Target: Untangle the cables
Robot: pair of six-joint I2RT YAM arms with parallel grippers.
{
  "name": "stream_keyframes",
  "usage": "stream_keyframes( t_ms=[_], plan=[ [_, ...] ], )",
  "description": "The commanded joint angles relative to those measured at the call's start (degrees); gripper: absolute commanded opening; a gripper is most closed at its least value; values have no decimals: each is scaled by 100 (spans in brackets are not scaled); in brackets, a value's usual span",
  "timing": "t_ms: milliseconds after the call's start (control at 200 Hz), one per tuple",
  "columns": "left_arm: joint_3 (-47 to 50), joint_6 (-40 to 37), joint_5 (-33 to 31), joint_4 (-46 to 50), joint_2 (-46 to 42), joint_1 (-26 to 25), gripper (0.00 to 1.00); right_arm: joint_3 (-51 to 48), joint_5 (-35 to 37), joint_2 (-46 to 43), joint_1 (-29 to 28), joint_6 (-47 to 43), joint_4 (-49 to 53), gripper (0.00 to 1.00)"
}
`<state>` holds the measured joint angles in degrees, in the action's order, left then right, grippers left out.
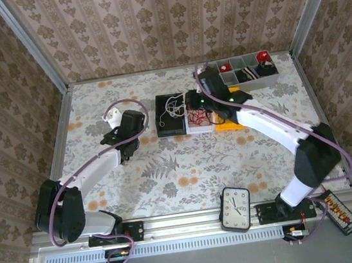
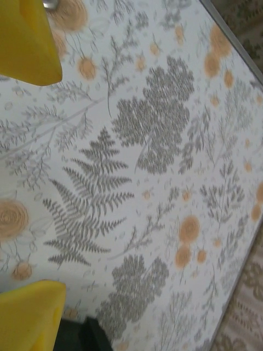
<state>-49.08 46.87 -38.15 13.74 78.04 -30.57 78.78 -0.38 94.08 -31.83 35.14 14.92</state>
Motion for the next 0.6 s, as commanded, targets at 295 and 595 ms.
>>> stream_keyframes(
  t_ms=[295,595],
  plan=[
    [114,289,-254,675,-308,173,92,1824,514,2121,-25,-156,698,9],
    [278,179,-409,774,-568,373,93,1042,605,1332,50,-400,2,64]
  ],
)
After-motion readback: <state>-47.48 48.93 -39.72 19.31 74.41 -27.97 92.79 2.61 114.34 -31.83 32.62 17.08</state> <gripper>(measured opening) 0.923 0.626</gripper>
